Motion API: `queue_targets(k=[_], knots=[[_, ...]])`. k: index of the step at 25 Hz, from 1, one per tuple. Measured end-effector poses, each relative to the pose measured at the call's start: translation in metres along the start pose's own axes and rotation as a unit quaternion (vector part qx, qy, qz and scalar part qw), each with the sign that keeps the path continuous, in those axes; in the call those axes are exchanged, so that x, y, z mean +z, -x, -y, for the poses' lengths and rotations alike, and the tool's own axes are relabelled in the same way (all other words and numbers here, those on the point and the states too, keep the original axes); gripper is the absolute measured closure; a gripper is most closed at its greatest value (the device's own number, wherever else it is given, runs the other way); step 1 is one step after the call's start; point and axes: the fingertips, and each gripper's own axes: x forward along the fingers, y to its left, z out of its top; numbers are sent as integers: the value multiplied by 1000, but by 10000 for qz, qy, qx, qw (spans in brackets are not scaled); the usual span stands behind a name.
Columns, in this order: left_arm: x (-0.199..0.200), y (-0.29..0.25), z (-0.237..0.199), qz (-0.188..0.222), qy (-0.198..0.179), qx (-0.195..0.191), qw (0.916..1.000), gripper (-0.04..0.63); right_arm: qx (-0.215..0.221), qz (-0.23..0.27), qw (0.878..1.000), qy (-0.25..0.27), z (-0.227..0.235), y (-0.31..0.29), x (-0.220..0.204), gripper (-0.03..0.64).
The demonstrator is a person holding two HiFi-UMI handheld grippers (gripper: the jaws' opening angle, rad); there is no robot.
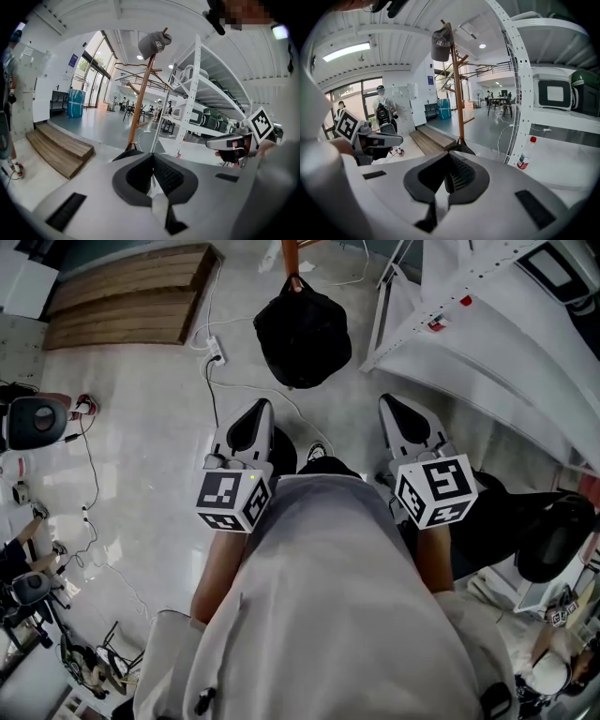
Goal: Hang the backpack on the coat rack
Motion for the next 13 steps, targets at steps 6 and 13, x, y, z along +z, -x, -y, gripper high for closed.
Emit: queue_targets(k=[6,13], knots=[[-9,2,-3,-136,70,124,9998,592,-164,-150,9995,236,8,4,-6,607],[-9,-2,-1,-210,-98,132,9996,594,-165,-205,9993,281,10,0,-2,607]])
